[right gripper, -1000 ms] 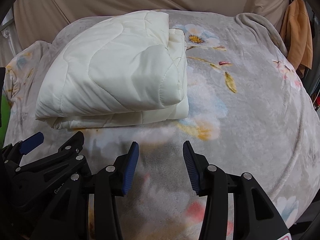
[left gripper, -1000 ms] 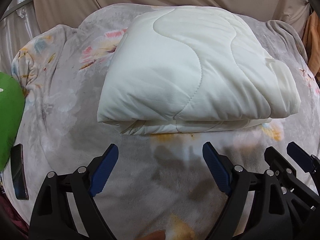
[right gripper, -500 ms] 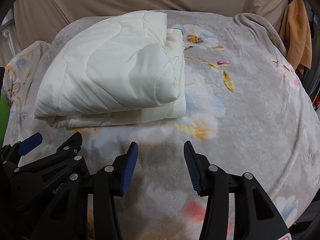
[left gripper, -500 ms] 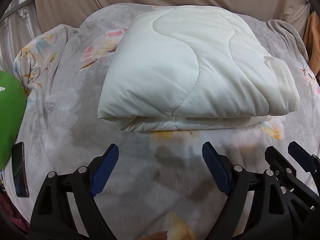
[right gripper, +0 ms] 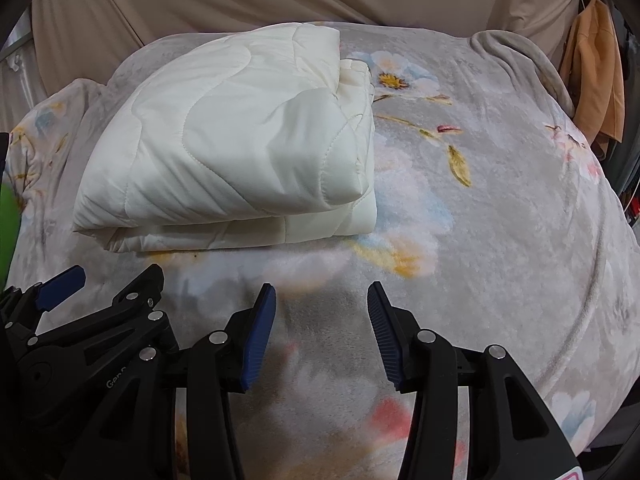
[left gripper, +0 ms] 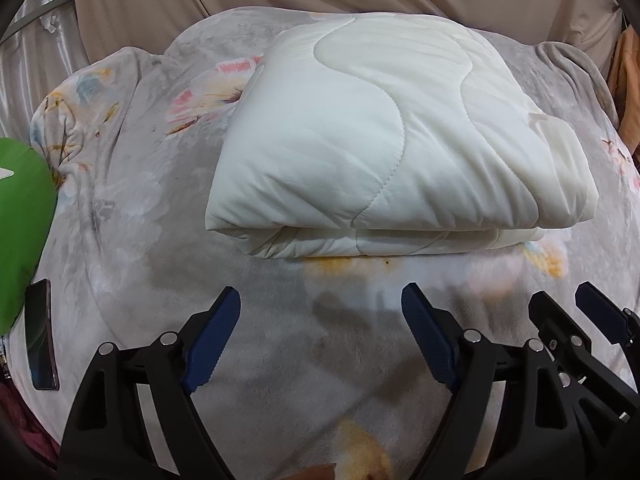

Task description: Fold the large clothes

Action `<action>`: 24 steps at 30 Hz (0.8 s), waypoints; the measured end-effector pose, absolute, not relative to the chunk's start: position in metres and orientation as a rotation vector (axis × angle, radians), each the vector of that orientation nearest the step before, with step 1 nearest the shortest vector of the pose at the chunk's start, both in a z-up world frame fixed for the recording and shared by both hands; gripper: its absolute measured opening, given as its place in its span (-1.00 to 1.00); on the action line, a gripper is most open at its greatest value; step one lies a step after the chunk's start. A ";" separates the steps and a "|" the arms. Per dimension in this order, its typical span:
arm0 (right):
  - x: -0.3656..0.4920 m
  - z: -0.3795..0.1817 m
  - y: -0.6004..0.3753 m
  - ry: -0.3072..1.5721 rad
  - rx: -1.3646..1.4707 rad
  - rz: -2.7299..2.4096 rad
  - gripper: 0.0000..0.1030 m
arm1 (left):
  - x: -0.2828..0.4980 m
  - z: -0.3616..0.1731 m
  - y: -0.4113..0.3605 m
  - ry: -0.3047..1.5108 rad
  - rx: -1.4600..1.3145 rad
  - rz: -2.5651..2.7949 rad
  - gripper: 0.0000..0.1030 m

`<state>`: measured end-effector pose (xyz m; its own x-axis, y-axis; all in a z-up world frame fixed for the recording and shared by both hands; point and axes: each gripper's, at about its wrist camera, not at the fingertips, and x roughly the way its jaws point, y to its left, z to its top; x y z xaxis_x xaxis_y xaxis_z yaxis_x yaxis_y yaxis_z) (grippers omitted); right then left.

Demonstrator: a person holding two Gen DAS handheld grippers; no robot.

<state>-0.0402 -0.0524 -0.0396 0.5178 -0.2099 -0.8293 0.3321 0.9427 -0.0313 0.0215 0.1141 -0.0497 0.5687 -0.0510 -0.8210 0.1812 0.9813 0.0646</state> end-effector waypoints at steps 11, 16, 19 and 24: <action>-0.040 -0.038 -0.054 0.970 0.141 -0.333 -0.08 | 0.022 -0.048 0.112 0.953 0.153 -0.139 0.55; -0.039 -0.038 -0.055 0.971 0.147 -0.336 -0.08 | 0.023 -0.048 0.109 0.955 0.157 -0.139 0.53; -0.039 -0.038 -0.056 0.971 0.148 -0.337 -0.08 | 0.023 -0.049 0.108 0.957 0.156 -0.138 0.53; -0.039 -0.039 -0.057 0.975 0.151 -0.336 -0.08 | 0.023 -0.048 0.109 0.957 0.158 -0.136 0.53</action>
